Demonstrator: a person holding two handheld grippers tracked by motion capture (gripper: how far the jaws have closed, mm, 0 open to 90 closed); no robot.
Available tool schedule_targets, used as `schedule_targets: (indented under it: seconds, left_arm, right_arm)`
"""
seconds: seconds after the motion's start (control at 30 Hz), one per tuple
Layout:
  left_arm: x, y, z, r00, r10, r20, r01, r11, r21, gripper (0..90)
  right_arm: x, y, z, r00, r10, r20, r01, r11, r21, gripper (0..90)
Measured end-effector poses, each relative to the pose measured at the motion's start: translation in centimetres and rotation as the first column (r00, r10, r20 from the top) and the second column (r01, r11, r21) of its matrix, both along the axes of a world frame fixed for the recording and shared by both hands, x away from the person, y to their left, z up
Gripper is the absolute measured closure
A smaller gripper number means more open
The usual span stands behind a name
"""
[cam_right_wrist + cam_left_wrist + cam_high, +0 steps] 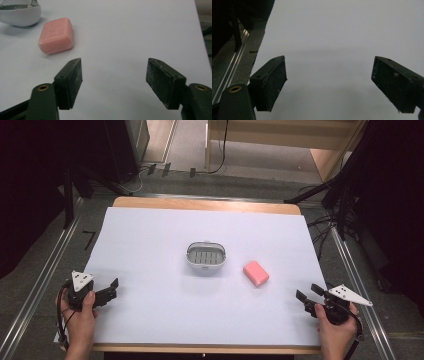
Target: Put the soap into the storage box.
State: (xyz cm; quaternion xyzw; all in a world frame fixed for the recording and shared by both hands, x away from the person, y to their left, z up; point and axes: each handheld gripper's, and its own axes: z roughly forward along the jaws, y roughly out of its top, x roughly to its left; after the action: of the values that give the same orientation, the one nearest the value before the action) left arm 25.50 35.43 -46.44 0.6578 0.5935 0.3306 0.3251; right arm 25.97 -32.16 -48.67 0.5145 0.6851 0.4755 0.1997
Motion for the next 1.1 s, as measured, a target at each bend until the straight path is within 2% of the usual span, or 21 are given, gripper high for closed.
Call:
schedule_targets:
  seconds: [0.07, 0.13, 0.17, 0.23, 0.33, 0.37, 0.4, 0.43, 0.47, 0.5, 0.53, 0.57, 0.63, 0.7, 0.8, 0.83, 0.87, 0.93, 1.03, 1.07, 1.1]
  left_arm:
    - [0.0, 0.0, 0.0, 1.0000, 0.000, 0.000, 0.000, 1.0000, 0.001, 13.7]
    - [0.0, 0.0, 0.0, 1.0000, -0.004, 0.001, 0.004, 1.0000, 0.002, 13.7]
    - [0.0, 0.0, 0.0, 1.0000, -0.003, 0.000, 0.003, 1.0000, 0.005, 13.7]
    - [-0.1, -0.1, 0.0, 1.0000, -0.004, 0.006, 0.004, 1.0000, 0.006, 13.7]
    - [-0.1, -0.2, 0.0, 1.0000, -0.006, 0.006, 0.006, 0.9999, 0.015, 13.7]
    - [-0.1, -0.2, 0.0, 1.0000, -0.006, 0.006, 0.006, 0.9999, 0.015, 13.7]
    - [-0.1, -0.2, 0.0, 1.0000, -0.008, 0.005, 0.008, 0.9998, 0.017, 13.7]
    - [-0.1, -0.2, 0.0, 0.9999, -0.009, 0.007, 0.009, 0.9998, 0.020, 13.7]
    - [-0.1, -0.2, 0.0, 0.9999, -0.009, 0.007, 0.009, 0.9998, 0.020, 13.7]
    - [-0.1, -0.2, 0.0, 0.9999, -0.007, 0.007, 0.007, 0.9998, 0.021, 13.7]
    - [-0.1, -0.2, 0.0, 0.9999, -0.007, 0.007, 0.007, 0.9998, 0.021, 13.7]
    - [-0.1, -0.2, 0.0, 0.9999, -0.009, 0.005, 0.009, 0.9996, 0.026, 13.7]
    - [-0.1, -0.2, 0.0, 1.0000, -0.009, 0.004, 0.009, 0.9996, 0.027, 13.7]
    - [-0.1, -0.3, 0.0, 1.0000, -0.007, 0.004, 0.007, 0.9995, 0.029, 13.7]
    - [-0.1, -0.3, 0.0, 1.0000, -0.007, 0.004, 0.007, 0.9996, 0.027, 13.7]
    - [-0.1, -0.3, 0.0, 1.0000, -0.008, 0.004, 0.008, 0.9996, 0.026, 13.7]
    - [-0.1, -0.3, 0.0, 1.0000, -0.009, 0.004, 0.009, 0.9996, 0.027, 13.7]
    - [-0.1, -0.3, 0.0, 1.0000, -0.009, 0.004, 0.009, 0.9996, 0.027, 13.7]
    - [0.0, -0.3, 0.0, 0.9999, -0.011, 0.003, 0.011, 0.9997, 0.022, 13.7]
    - [0.0, -0.3, 0.0, 0.9999, -0.011, 0.003, 0.011, 0.9997, 0.022, 13.7]
    - [0.0, -0.2, 0.0, 0.9999, -0.012, 0.001, 0.012, 0.9997, 0.022, 13.7]
  right_arm:
    - [0.1, 0.0, 0.1, 1.0000, 0.000, -0.009, 0.000, 1.000, 0.015, 32.1]
    - [0.4, 0.3, 0.7, 0.9994, 0.003, -0.034, -0.004, 1.000, -0.013, 35.5]
    - [0.6, 0.9, 1.6, 0.9983, 0.021, -0.054, -0.025, 0.997, -0.075, 35.7]
    - [0.6, 1.1, 1.9, 0.9975, 0.024, -0.067, -0.030, 0.995, -0.095, 35.7]
    - [1.4, 2.1, 2.9, 0.9828, 0.068, -0.172, -0.097, 0.981, -0.167, 33.4]
    - [1.4, 2.1, 2.9, 0.9828, 0.068, -0.172, -0.097, 0.981, -0.167, 33.4]
    - [1.5, 2.5, 3.0, 0.9772, 0.077, -0.198, -0.117, 0.974, -0.197, 33.3]
    - [2.0, 3.1, 3.1, 0.9601, 0.086, -0.266, -0.155, 0.956, -0.250, 31.5]
    - [2.0, 3.1, 3.1, 0.9601, 0.086, -0.266, -0.155, 0.956, -0.250, 31.5]
    - [2.4, 3.7, 3.0, 0.9434, 0.094, -0.318, -0.185, 0.945, -0.270, 31.1]
    - [2.4, 3.7, 3.0, 0.9434, 0.094, -0.318, -0.185, 0.945, -0.270, 31.1]
    - [2.8, 4.3, 3.0, 0.9291, 0.100, -0.356, -0.208, 0.938, -0.279, 31.1]
    - [3.0, 4.6, 3.0, 0.9233, 0.103, -0.370, -0.222, 0.930, -0.293, 31.1]
    - [3.6, 5.7, 3.1, 0.9039, 0.104, -0.415, -0.256, 0.908, -0.330, 31.0]
    - [4.2, 6.7, 3.5, 0.8848, 0.109, -0.453, -0.293, 0.886, -0.360, 30.2]
    - [4.2, 6.7, 3.5, 0.8848, 0.109, -0.453, -0.293, 0.886, -0.360, 30.2]
    - [4.6, 7.2, 3.8, 0.8789, 0.098, -0.467, -0.301, 0.874, -0.383, 30.2]
    - [4.9, 7.6, 4.2, 0.8698, 0.089, -0.485, -0.309, 0.865, -0.395, 30.0]
    - [5.6, 8.3, 4.7, 0.8427, 0.075, -0.533, -0.332, 0.851, -0.406, 28.3]
    - [5.6, 8.3, 4.7, 0.8427, 0.075, -0.533, -0.332, 0.851, -0.406, 28.3]
    - [6.0, 8.7, 4.8, 0.8220, 0.064, -0.566, -0.348, 0.843, -0.411, 27.0]
